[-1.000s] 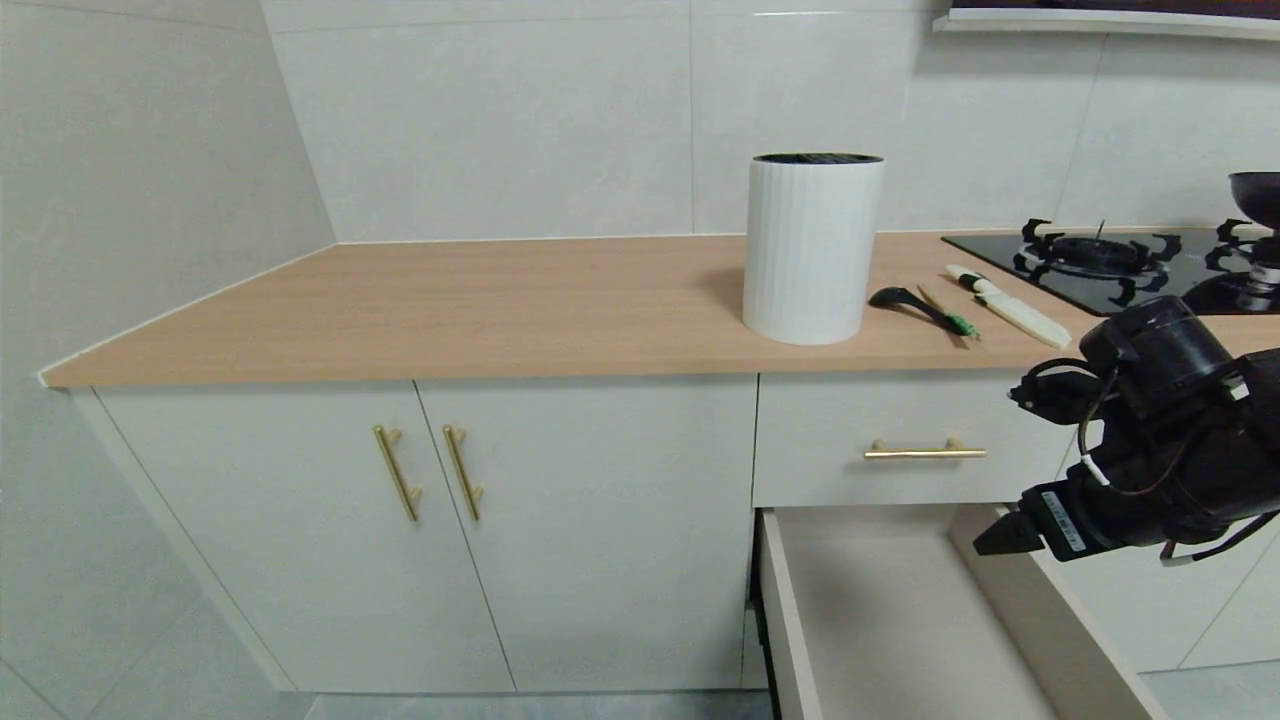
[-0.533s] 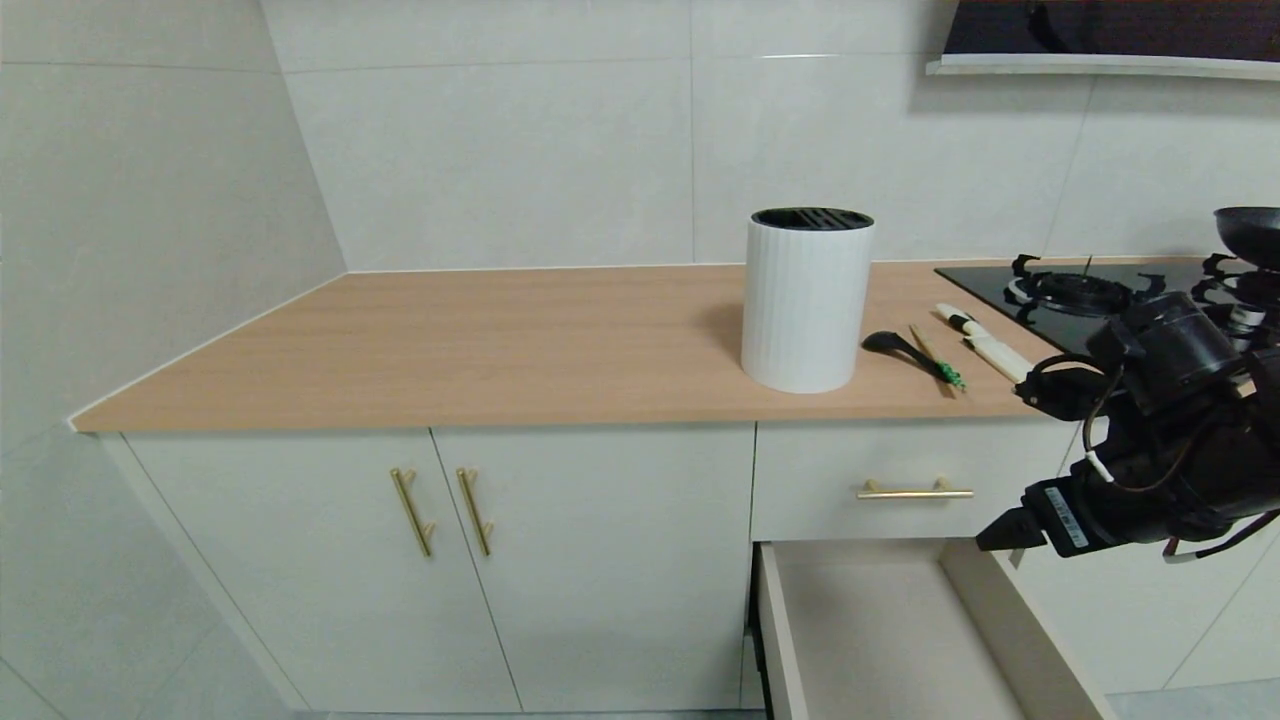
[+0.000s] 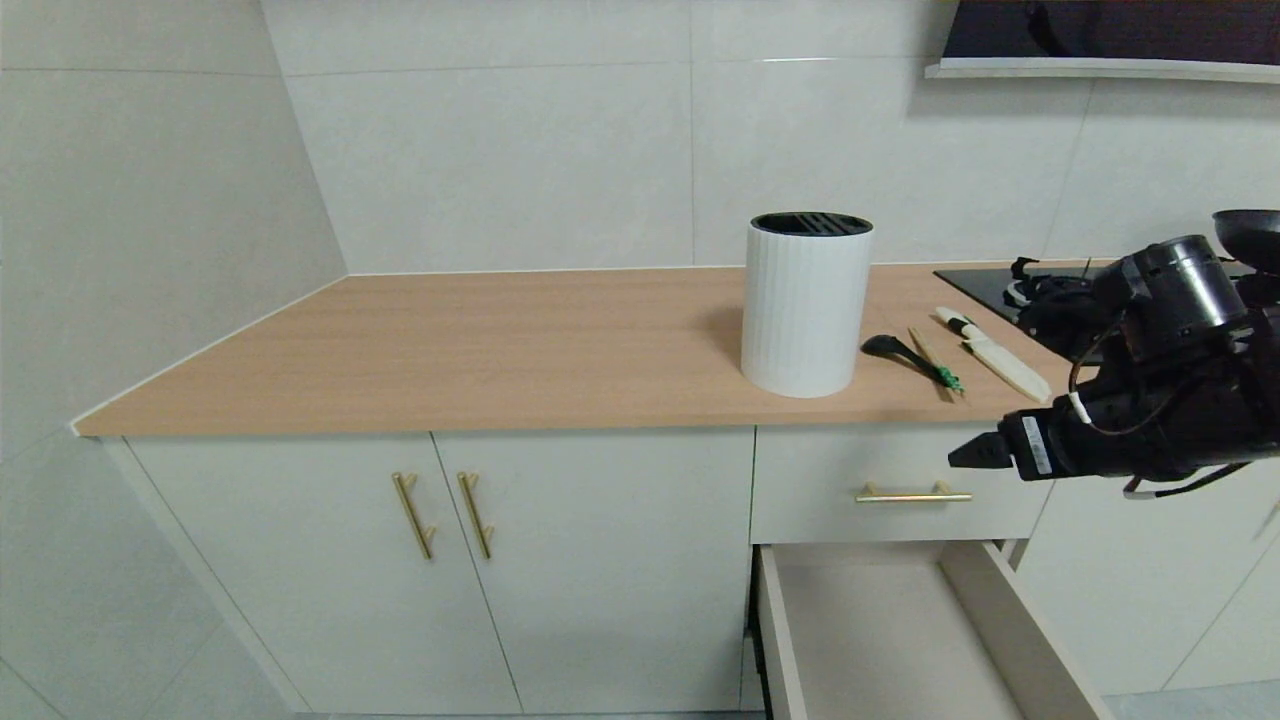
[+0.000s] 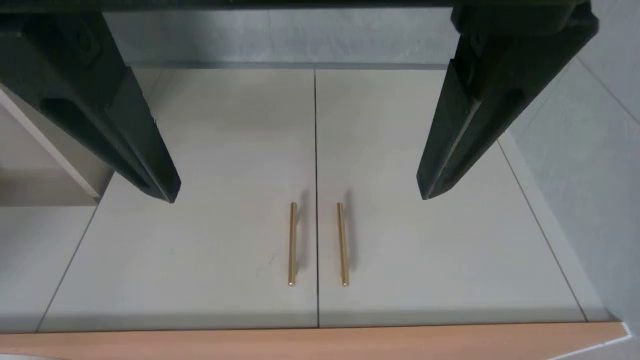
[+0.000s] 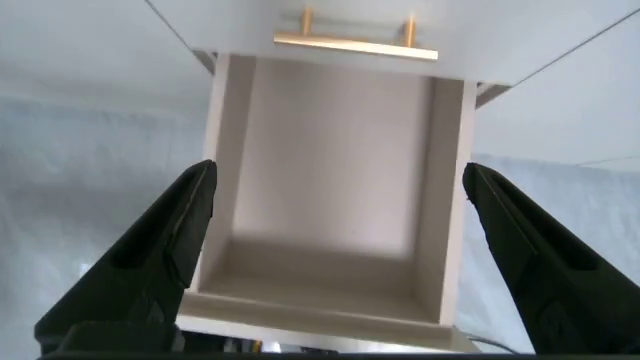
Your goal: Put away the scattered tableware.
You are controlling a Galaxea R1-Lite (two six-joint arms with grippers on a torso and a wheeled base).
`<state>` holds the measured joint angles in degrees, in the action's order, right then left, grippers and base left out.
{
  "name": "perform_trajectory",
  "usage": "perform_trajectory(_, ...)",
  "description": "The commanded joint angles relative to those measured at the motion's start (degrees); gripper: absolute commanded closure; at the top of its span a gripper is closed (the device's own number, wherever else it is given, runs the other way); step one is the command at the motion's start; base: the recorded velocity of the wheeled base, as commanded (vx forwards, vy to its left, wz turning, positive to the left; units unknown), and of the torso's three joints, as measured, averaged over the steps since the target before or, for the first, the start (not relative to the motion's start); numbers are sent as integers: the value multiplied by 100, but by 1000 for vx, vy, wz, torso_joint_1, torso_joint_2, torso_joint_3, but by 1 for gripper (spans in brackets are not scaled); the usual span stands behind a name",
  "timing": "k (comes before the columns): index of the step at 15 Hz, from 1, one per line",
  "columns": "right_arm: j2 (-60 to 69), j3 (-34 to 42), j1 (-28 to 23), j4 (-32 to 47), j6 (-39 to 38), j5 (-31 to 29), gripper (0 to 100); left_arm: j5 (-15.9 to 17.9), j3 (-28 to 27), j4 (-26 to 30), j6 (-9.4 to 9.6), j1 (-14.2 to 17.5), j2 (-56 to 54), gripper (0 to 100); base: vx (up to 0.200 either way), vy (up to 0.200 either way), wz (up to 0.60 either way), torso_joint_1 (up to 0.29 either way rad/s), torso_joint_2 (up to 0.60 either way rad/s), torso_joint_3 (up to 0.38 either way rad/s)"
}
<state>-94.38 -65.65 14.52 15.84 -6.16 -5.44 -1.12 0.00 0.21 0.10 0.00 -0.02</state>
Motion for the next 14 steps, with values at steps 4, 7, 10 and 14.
perform_trajectory(4, -1320, -2629, 7, 860, -949, -151, 0, -2, 0, -3, -1, 0, 2, 0, 0, 0, 0, 0, 0, 0)
perform_trajectory(7, -1812, -2928, -10, 789, -1274, -573, 0, -2, 0, 6, -1, 0, 2, 0, 0, 0, 0, 0, 0, 0)
perform_trajectory(10, -2058, -3121, -186, 781, -1274, -643, 0, -2, 0, 6, -1, 0, 2, 0, 0, 0, 0, 0, 0, 0)
perform_trajectory(14, -2251, -3270, -371, 781, -1274, -660, 0, -2, 0, 6, -1, 0, 2, 0, 0, 0, 0, 0, 0, 0)
